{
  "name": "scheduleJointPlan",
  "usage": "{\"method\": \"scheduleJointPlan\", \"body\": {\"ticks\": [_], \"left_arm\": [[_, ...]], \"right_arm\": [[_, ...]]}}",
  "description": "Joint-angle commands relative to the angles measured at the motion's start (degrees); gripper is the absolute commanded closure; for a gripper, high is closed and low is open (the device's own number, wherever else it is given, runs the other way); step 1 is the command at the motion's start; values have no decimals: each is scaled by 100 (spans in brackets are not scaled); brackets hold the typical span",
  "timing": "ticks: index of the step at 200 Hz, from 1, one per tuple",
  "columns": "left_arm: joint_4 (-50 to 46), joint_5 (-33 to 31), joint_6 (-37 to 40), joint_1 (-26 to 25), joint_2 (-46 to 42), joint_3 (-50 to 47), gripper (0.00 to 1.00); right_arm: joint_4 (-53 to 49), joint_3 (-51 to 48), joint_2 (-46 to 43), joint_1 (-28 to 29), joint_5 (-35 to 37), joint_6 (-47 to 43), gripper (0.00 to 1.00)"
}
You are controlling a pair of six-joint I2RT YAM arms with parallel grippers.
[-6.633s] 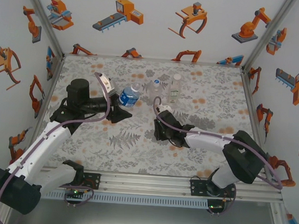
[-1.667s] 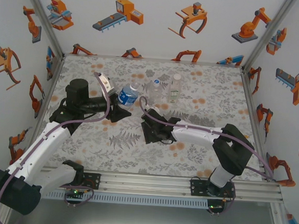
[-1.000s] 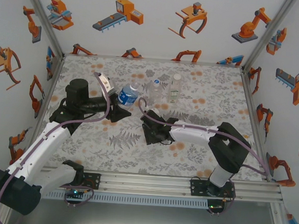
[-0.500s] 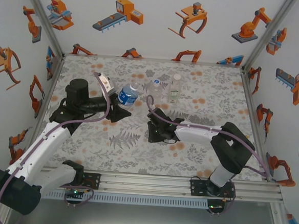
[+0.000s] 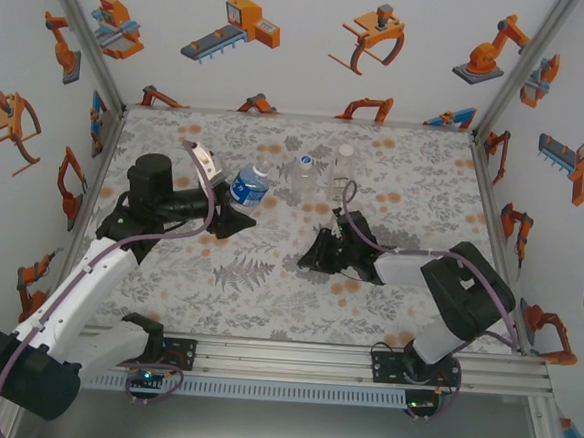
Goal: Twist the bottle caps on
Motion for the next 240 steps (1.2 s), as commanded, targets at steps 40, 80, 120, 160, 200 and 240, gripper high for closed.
{"method": "scheduleJointPlan", "body": {"ticks": [40, 80, 120, 160, 200, 240], "left_arm": [[83, 86, -20, 25, -3, 86, 91], [87, 87, -24, 29, -15, 78, 91], [142, 155, -51, 24, -2, 70, 91], [161, 134, -57, 38, -38, 43, 91], [166, 133, -63, 44, -23, 43, 90], [147, 133, -60, 61, 6, 61, 90]], "right_arm": [[-2465, 835, -290, 166, 1317, -818, 58], [-3537, 1888, 295, 603, 2068, -1334, 55], [-4245, 2748, 850, 1058, 2443, -1711, 51], [-4805, 3276, 1195, 1464, 2824, -1968, 50], [-5022, 3431, 1270, 1662, 3101, -2060, 55], [-4982, 3466, 1266, 1718, 3079, -2062, 57]]}}
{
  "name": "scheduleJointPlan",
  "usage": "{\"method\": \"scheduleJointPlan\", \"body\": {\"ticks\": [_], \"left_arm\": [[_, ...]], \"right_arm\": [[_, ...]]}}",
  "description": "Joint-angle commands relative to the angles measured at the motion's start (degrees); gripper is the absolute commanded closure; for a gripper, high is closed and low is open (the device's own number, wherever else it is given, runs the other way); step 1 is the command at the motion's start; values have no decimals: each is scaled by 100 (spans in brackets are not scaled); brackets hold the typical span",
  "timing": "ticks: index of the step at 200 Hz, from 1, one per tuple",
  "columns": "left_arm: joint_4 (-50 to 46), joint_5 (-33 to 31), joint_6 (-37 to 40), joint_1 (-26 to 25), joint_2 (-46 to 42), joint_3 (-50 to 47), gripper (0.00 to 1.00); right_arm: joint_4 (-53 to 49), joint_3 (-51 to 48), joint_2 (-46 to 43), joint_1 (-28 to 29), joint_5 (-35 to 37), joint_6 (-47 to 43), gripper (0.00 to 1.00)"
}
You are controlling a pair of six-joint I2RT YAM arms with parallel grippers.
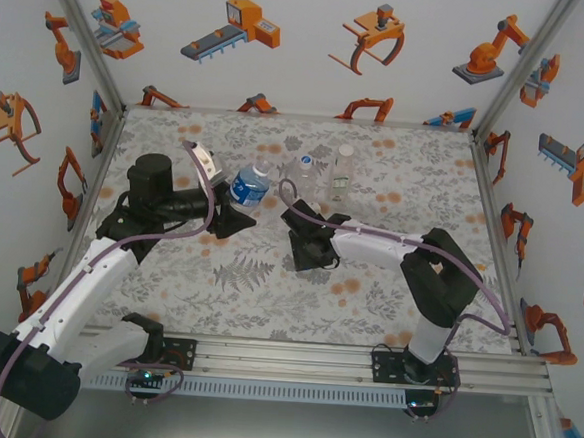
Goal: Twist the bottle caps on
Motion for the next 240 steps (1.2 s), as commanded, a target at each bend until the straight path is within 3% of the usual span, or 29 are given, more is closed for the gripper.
{"method": "scheduleJointPlan", "body": {"ticks": [1, 137, 164, 240], "left_arm": [[133, 127, -55, 49, 0, 61, 91], [117, 127, -46, 62, -8, 65, 90], [111, 128, -47, 66, -3, 76, 90], [95, 128, -34, 64, -13, 76, 90]], "right_arm": [[-169, 193, 48, 64, 155, -92, 57], [-116, 206, 89, 162, 71, -78, 67], [-86, 183, 101, 159, 108, -94, 62], [45, 164, 155, 159, 117, -141, 61]]}}
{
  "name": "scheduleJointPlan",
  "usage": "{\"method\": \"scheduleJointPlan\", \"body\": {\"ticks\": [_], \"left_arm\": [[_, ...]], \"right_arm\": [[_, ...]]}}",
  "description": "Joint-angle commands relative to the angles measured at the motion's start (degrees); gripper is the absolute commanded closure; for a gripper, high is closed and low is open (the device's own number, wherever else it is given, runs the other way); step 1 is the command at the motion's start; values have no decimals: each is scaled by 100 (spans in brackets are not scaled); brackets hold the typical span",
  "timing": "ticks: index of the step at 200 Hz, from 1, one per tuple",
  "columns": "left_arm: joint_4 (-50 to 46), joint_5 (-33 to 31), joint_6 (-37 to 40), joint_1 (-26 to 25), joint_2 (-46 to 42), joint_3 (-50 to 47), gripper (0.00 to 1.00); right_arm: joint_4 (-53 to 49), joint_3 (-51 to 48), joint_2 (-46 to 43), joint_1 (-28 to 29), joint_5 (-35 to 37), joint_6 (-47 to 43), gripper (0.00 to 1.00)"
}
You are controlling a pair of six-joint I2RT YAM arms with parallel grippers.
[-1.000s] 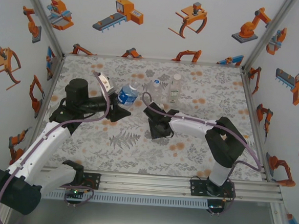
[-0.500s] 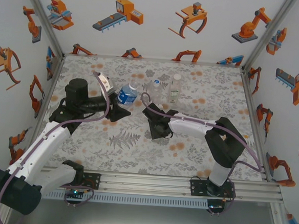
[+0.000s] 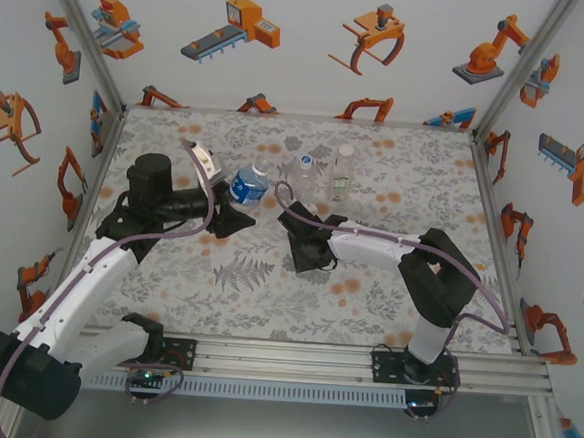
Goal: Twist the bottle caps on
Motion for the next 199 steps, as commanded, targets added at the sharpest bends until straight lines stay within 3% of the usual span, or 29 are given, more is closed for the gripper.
{"method": "scheduleJointPlan", "body": {"ticks": [1, 199], "left_arm": [[97, 127, -36, 36, -12, 77, 90], [94, 131, -27, 45, -11, 78, 90]], "right_arm": [[26, 119, 89, 46, 107, -80, 61], [30, 205, 72, 49, 155, -189, 61]]}}
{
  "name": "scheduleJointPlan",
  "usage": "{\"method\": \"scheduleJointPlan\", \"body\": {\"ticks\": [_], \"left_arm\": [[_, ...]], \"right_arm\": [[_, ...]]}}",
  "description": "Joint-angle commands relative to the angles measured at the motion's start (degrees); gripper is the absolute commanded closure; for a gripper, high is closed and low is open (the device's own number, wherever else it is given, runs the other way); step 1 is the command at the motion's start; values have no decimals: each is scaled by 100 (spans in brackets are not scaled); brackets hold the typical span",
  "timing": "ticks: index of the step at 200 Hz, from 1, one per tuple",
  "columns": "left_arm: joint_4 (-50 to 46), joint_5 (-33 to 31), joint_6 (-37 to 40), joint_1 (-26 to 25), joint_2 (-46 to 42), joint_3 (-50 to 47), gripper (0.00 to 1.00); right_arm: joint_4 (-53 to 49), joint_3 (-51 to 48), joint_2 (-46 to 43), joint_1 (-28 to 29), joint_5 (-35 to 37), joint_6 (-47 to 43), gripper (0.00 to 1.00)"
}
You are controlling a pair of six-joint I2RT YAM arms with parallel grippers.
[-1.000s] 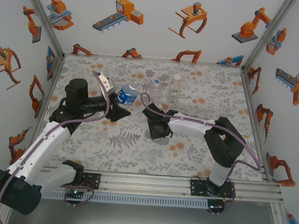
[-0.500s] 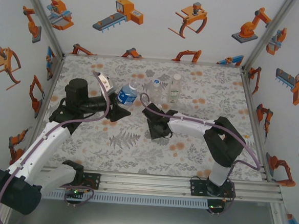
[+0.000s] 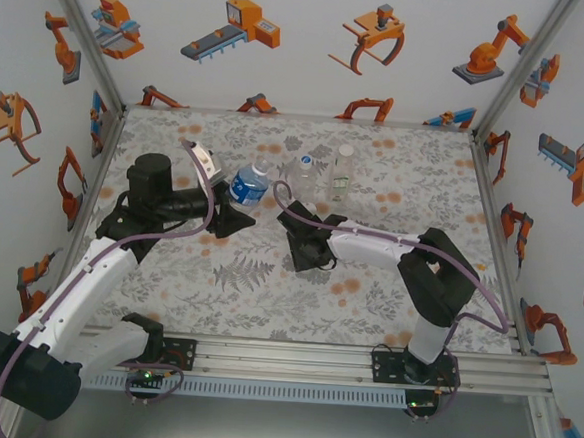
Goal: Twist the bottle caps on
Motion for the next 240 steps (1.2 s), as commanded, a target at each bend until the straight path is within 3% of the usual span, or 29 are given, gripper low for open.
{"method": "scheduleJointPlan", "body": {"ticks": [1, 174, 240], "left_arm": [[95, 133, -23, 38, -13, 78, 90], [80, 127, -20, 35, -24, 78, 90], [76, 127, -20, 38, -11, 78, 90]], "right_arm": [[-31, 177, 61, 52, 131, -85, 61], [33, 142, 29, 46, 157, -101, 60], [-28, 142, -7, 46, 91, -68, 69]]}}
